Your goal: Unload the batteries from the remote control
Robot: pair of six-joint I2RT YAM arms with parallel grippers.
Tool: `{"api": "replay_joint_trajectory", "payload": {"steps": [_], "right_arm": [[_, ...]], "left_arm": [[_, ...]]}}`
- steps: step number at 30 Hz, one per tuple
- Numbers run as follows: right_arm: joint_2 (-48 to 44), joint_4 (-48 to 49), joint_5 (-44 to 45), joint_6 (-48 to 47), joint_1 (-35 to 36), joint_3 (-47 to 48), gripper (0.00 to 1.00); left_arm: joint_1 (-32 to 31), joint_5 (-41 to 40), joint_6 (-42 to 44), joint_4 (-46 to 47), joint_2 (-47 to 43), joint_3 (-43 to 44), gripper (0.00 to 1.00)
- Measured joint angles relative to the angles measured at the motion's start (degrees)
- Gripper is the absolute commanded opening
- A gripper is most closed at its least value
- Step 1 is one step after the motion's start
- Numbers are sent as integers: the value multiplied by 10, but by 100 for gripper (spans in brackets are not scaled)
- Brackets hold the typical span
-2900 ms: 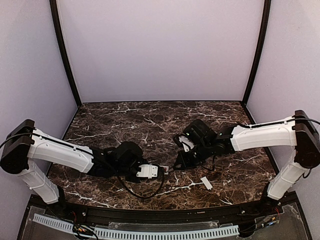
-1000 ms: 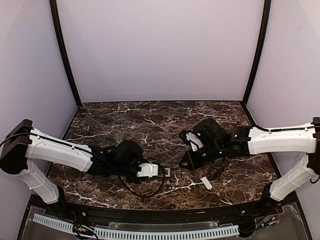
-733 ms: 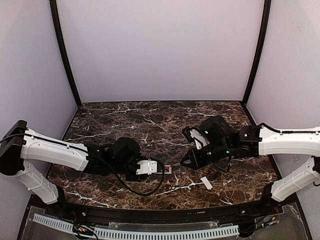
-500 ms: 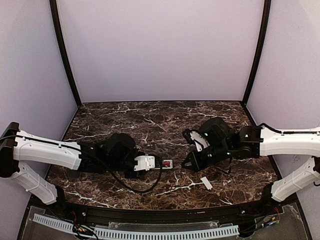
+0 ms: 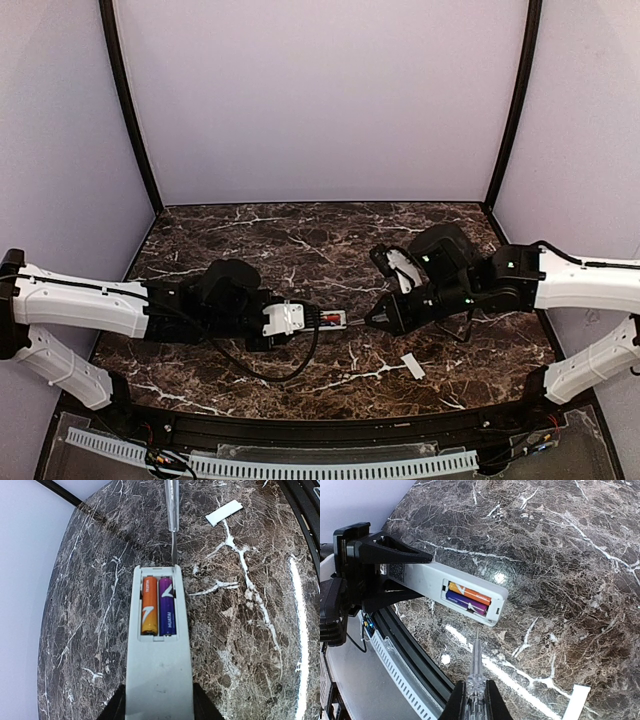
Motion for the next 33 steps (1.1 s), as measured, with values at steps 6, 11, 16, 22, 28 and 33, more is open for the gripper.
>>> {"api": "replay_joint_trajectory", "payload": {"steps": [6,11,16,22,28,33], "right_arm": [[-3,0,12,-1,0,3,0],[2,0,15,-1,1,8,0],[15,1,15,-3,1,14,0],[25,2,17,-5,1,17,0],[31,7,23,-5,2,18,0],[36,14,27,-5,2,18,0]], "left_arm": [[0,0,-1,-2,-7,0,0],[0,0,-2,-4,-10,0,0],[0,0,-3,-4,-10,0,0],[0,0,-3,-4,-11,0,0],[0,0,-4,-4,-11,0,0],[0,-1,-4,-5,-11,0,0]]}}
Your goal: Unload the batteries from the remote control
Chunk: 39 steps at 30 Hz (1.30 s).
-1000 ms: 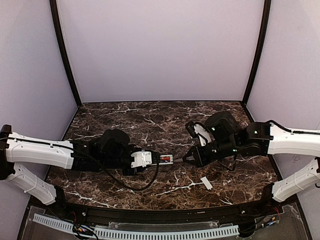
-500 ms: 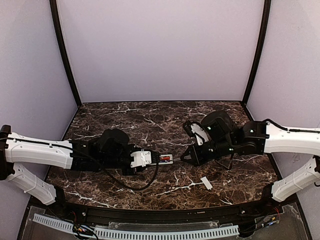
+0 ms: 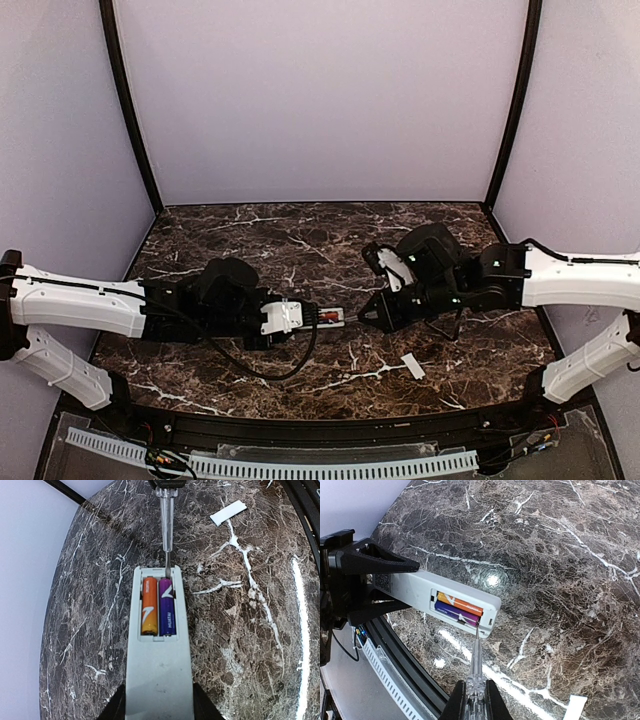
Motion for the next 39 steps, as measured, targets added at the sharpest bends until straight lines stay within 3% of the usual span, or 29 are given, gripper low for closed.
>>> {"api": "replay_joint_trajectory", "payload": {"steps": [13,27,39], "right_arm": [[24,43,-1,13,1,-6,0],[4,149,-45,33,-5,-79,0],[-47,296,-165,78,-46,-187,0]], "left_arm": [[1,-8,-1,-15,-1,-2,0],[1,-5,-2,-9,-31,-33,0],[1,20,8,29,-82,-80,1]]}}
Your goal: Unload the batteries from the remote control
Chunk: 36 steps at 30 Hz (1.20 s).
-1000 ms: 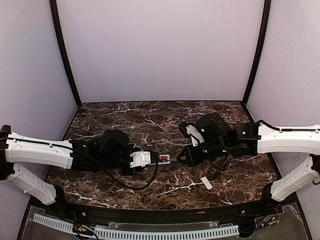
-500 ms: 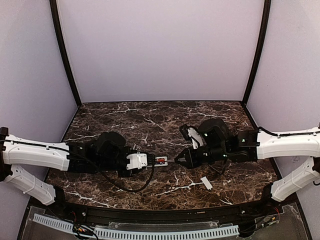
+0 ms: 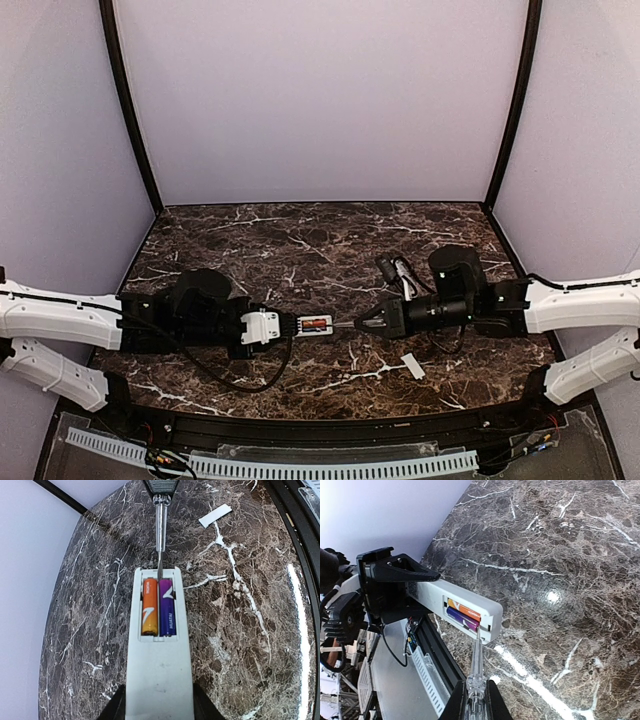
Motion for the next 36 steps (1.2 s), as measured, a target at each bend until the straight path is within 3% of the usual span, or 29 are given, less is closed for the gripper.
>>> {"api": "replay_joint_trajectory", "payload": {"steps": [21,36], "right_arm": [[64,202,-163,92,-50,-47,0],[119,296,-195,139,-65,-45,0]], "left_arm": [[36,67,-20,40,-82,-76,0],[58,73,-47,48,-100,-90,0]]}}
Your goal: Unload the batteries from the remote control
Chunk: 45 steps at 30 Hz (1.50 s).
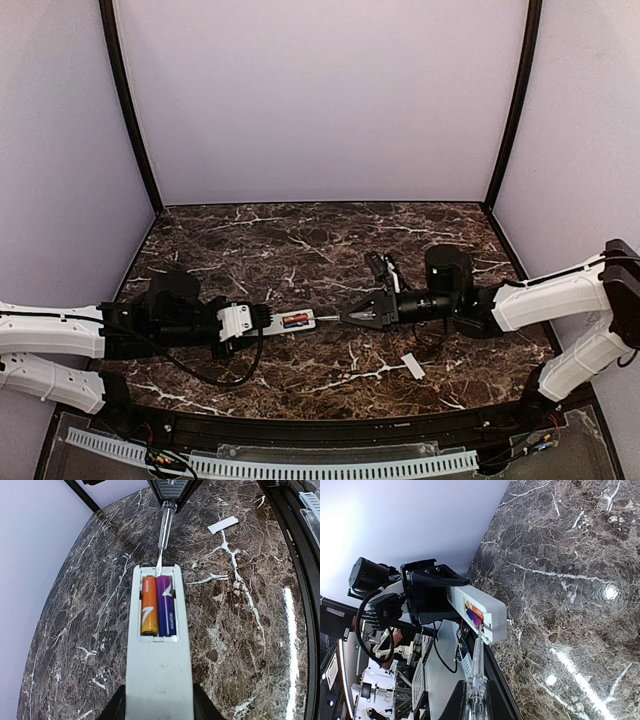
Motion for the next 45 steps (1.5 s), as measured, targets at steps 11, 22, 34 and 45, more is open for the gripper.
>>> {"api": "replay_joint_trajectory", "payload": {"steps": [11,22,34,45], "right_arm": [[56,3,-7,15,-7,36,0],[90,-37,-10,20,-7,65,0],[99,-143,16,-1,-7,109,0],[112,-209,39,-5,-2,143,0]], "left_arm": [[7,-26,-9,-17,4,-2,0],[7,-37,-10,-31,32,-1,0],[7,-53,-7,-36,88,21,0],[6,-61,-1,-56,130,49,0]]}}
